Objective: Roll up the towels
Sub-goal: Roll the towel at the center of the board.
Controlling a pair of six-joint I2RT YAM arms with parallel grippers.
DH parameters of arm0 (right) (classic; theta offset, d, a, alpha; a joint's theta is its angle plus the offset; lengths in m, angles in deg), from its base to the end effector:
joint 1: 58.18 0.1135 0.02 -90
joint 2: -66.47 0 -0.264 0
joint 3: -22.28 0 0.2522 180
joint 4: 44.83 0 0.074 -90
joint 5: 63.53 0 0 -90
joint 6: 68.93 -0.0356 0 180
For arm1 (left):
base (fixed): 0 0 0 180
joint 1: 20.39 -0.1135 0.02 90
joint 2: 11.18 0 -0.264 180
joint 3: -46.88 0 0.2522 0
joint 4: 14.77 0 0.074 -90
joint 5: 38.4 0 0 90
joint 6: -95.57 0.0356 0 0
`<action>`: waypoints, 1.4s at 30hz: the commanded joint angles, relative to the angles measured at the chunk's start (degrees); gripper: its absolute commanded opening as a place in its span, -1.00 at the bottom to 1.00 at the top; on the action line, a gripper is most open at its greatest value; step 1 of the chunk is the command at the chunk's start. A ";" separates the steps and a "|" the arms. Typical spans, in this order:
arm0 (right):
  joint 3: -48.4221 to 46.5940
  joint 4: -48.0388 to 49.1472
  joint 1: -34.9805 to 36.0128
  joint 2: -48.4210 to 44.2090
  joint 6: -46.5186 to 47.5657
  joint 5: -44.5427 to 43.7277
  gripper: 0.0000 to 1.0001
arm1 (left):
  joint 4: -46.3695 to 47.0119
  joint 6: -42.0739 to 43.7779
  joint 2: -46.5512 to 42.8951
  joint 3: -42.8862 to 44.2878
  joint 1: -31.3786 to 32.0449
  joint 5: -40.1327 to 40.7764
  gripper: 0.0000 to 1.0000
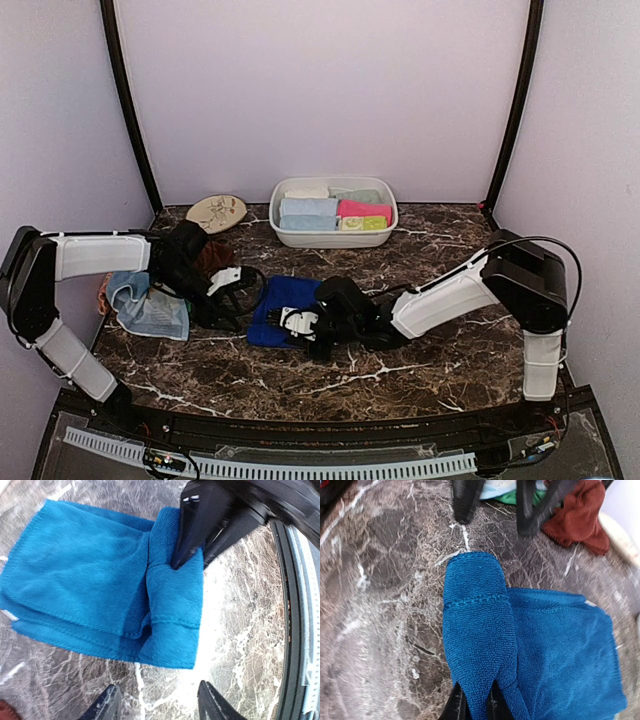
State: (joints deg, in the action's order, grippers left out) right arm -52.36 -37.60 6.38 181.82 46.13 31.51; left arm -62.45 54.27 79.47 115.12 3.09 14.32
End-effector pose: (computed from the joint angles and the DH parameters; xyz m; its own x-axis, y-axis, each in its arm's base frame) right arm 0.1757 0.3766 0.1272 0.1797 -0.6045 -0.7761 -0.9438 0.1167 -0.3094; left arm 0.2583 -0.1357 0.1851 -0.1889 0.7338 -0.6526 0.9820 0.1460 -0.1200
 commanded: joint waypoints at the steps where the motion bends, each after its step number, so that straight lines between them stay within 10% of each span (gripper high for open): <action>1: -3.90 -9.91 -3.51 -1.07 -16.56 14.87 -1.00 | 4.59 2.29 -6.00 -4.61 -0.14 1.04 0.07; 12: -13.55 -14.76 -13.20 7.33 -40.10 40.53 -1.00 | 3.83 2.26 -6.79 -2.83 7.77 2.65 0.02; 36: -20.75 -26.26 -15.64 16.33 -44.72 40.09 -1.00 | 17.25 6.68 7.46 -1.50 15.54 18.63 -0.01; 42: -18.50 -22.49 -18.15 12.53 -46.96 38.74 -0.50 | 14.44 6.06 11.21 -0.26 15.41 20.34 -0.44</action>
State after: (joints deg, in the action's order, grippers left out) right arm -73.58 -58.80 -9.60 194.94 1.01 73.96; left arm -44.33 60.61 87.50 115.18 18.63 31.46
